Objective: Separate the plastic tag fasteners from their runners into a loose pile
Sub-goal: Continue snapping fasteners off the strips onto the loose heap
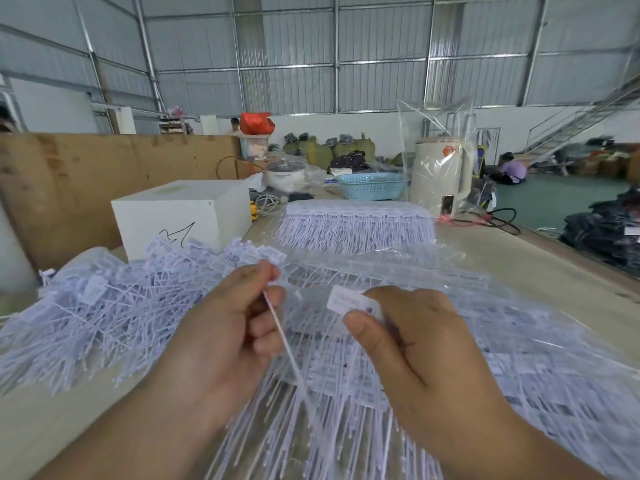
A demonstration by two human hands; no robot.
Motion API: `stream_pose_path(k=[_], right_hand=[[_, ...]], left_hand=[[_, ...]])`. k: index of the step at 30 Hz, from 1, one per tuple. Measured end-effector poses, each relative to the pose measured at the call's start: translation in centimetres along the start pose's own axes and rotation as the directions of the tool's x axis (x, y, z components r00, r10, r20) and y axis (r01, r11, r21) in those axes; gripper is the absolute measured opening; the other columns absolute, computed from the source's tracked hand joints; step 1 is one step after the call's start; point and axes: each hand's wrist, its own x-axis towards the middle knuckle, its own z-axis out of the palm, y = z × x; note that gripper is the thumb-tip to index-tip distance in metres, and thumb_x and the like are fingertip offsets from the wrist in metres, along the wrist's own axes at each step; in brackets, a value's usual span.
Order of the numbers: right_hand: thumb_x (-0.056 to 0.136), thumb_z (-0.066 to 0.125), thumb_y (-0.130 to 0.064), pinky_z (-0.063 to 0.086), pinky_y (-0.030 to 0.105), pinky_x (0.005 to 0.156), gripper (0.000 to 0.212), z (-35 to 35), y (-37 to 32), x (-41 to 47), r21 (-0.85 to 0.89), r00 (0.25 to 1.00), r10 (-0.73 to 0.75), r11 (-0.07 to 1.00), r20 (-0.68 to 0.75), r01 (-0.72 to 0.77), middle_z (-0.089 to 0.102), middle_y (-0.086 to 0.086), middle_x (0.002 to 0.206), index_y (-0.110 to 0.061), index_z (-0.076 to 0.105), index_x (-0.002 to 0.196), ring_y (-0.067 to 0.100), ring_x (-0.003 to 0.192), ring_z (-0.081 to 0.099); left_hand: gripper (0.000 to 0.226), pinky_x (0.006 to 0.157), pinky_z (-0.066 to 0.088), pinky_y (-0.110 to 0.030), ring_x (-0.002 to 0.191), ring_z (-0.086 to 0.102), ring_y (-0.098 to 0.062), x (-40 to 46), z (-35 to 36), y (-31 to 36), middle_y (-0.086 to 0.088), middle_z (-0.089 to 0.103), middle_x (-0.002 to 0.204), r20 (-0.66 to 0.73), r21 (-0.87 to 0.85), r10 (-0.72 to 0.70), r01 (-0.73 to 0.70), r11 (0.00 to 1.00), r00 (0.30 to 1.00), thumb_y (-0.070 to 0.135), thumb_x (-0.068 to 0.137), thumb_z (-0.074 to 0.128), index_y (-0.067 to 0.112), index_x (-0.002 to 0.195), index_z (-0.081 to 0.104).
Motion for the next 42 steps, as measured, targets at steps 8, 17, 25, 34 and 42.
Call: stream_pose_path(k=[8, 17, 25, 34, 42], right_hand=[[0.094, 0.048, -0.05, 0.031, 0.01, 0.056, 0.023, -0.8, 0.3, 0.2, 0.144, 0.957, 0.012, 0.988, 0.291, -0.057, 0.056, -0.027, 0.069, -0.034, 0.054, 0.11, -0.005, 0.06, 0.05], [0.081, 0.035, -0.076, 0.039, 0.015, 0.061, 0.067, -0.8, 0.7, 0.1, 0.18, 0.865, 0.028, 0.974, 0.501, -0.135, 0.065, -0.019, 0.084, -0.052, 0.019, 0.141, -0.004, 0.069, 0.056], [0.093, 0.057, -0.047, 0.039, 0.019, 0.058, 0.022, -1.9, 1.6, 0.9, 0.103, 0.856, 0.061, 0.986, 0.513, -0.132, 0.053, -0.02, 0.074, -0.031, 0.062, 0.108, 0.004, 0.062, 0.049], [0.095, 0.052, -0.048, 0.034, 0.019, 0.056, 0.02, -1.4, 1.6, 0.6, -0.015, 0.884, 0.037, 0.999, 0.465, -0.034, 0.048, -0.015, 0.068, -0.032, 0.059, 0.106, 0.002, 0.064, 0.047], [0.096, 0.038, -0.059, 0.039, 0.026, 0.048, 0.035, -0.4, 0.5, 0.4, -0.041, 0.99, 0.043, 0.998, 0.133, -0.037, 0.048, -0.014, 0.061, -0.032, 0.059, 0.091, 0.006, 0.054, 0.046]], left_hand=[[0.026, 0.04, 0.024, -0.019, 0.04, 0.035, -0.011, -1.9, 0.8, -1.0, -0.006, 0.052, 0.055, 0.303, 0.351, -0.17, 0.056, 0.935, 0.938, 0.048, 0.076, 0.068, 0.023, 0.069, 0.069], [0.022, 0.041, 0.029, -0.015, 0.039, 0.037, -0.009, -1.5, 0.6, -1.1, 0.002, 0.051, 0.046, 0.339, 0.591, -0.052, -0.17, 0.788, 0.939, 0.05, 0.066, 0.062, 0.028, 0.068, 0.064], [0.024, 0.04, 0.03, -0.017, 0.038, 0.037, -0.007, -0.9, 0.1, -0.9, 0.0, 0.056, 0.053, 0.315, 0.565, 0.058, -0.236, 0.791, 0.947, 0.047, 0.066, 0.064, 0.025, 0.074, 0.068], [0.026, 0.041, 0.034, -0.014, 0.037, 0.042, -0.008, -0.7, 0.2, -1.8, 0.002, 0.056, 0.05, 0.298, 0.628, 0.105, -0.278, 0.727, 0.949, 0.05, 0.067, 0.062, 0.025, 0.068, 0.065], [0.021, 0.035, 0.032, -0.02, 0.035, 0.035, -0.011, -0.8, 1.9, -2.7, -0.005, 0.044, 0.047, 0.082, 0.3, 0.217, -0.232, 0.925, 0.973, 0.04, 0.062, 0.069, 0.021, 0.057, 0.063]])
